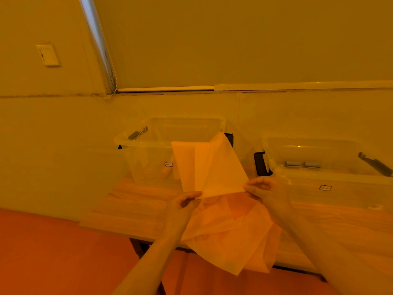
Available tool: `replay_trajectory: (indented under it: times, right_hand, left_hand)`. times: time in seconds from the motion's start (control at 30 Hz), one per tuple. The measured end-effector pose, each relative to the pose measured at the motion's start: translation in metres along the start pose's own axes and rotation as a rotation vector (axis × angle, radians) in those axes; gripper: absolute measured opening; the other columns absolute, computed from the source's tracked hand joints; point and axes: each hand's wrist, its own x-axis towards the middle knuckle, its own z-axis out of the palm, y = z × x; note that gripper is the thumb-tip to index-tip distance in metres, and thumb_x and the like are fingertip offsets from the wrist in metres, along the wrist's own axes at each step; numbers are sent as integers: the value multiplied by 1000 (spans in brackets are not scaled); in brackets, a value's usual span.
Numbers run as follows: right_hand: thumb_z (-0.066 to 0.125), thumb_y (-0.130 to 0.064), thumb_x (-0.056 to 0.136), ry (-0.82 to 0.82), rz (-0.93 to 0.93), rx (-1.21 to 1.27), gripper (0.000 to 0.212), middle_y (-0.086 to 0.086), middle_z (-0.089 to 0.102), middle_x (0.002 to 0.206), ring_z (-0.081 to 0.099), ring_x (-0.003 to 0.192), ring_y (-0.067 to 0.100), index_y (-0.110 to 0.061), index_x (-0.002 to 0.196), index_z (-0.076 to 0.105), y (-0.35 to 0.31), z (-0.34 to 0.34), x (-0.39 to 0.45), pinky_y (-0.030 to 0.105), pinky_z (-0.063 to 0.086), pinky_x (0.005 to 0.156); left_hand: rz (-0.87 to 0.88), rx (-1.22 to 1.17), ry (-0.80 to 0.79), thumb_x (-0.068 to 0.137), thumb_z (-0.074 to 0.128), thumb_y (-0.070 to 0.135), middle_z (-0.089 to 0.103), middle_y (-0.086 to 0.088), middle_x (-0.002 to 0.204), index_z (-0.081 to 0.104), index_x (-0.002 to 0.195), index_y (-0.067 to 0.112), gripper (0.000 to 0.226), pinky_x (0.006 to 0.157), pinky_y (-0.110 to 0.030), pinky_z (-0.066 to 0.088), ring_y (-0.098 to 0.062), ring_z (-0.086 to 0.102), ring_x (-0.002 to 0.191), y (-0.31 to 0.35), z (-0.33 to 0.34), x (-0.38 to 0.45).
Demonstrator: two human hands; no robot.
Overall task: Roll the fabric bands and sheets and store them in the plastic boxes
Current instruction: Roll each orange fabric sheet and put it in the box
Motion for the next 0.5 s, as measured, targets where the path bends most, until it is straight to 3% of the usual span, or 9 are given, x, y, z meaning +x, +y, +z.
replay_trajectory:
  times: [0.17, 0.5]
  right_hand:
    - [70, -1, 79, -67, 4, -112, 14, 10, 71, 93, 69, 86, 23, -9, 91, 67, -5, -2, 3, 28, 56, 73]
    - [72, -4, 77, -40, 21, -105, 14, 14, 70, 90, 69, 84, 29, -7, 81, 60, -5, 1, 6, 40, 57, 79]
  left_hand:
    - [75, 58, 69, 82, 71, 12, 73, 1, 81, 74, 85, 14, 4, 65, -19, 53, -9, 68, 77, 1, -1, -1]
    - [142, 64, 38, 84, 67, 2, 69, -2, 78, 65, 84, 13, 11, 69, -27, 54, -15, 65, 73, -6, -3, 2]
